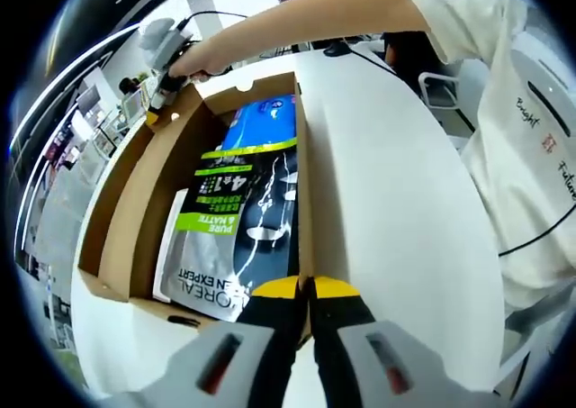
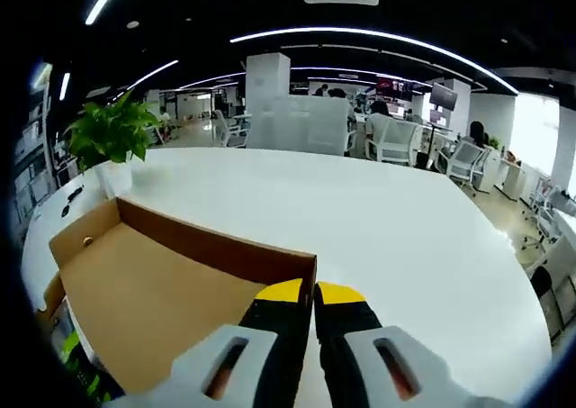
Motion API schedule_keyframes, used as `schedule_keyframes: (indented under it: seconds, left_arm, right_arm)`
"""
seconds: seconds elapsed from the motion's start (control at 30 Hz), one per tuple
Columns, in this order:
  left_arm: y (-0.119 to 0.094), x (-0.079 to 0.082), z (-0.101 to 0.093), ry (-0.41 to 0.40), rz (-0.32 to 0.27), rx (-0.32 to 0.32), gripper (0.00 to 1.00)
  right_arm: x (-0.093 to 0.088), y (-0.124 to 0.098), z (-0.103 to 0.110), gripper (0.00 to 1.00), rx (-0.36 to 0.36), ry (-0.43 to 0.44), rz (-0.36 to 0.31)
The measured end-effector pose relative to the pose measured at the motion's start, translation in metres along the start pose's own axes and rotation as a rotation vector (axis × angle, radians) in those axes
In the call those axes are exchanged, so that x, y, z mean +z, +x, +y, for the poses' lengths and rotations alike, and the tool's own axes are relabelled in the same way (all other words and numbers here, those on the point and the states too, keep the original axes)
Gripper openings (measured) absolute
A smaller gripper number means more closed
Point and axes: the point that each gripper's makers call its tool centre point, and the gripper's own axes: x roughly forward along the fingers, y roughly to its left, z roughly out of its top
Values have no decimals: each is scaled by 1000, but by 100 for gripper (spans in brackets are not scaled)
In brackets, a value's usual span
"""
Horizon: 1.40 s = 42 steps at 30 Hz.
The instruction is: Operate the shoe box by opening the lid, removing the specified soft item, and placing it in the target area until the item is outside and the box remains undamaged.
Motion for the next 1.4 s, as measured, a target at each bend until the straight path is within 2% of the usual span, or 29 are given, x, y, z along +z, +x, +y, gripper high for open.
schedule_keyframes:
  seconds: [0.63,0.83,1.07,1.17,1.27,1.4]
  left_arm:
    - [1,1,1,-1,-1,2,3]
    - [1,1,1,-5,-6,-3,3]
    - [1,1,1,-4,-7,-2,3]
    - [1,0,1,-3,-4,0,3]
    - [2,0,1,1,6,2,3]
    - [2,0,0,9,18,6,3]
  right_arm:
    - [6,-11,0,4,-19,-23,10]
    - [16,-23,0,11,-2,3,-23]
    - [37,-62,-6,14,22,11,-66]
    - [44,-81,-2,14,24,-125,-77]
    - [53,-120,17,14,49,-261,-134]
    - [56,-152,35,16,96,-266,-158]
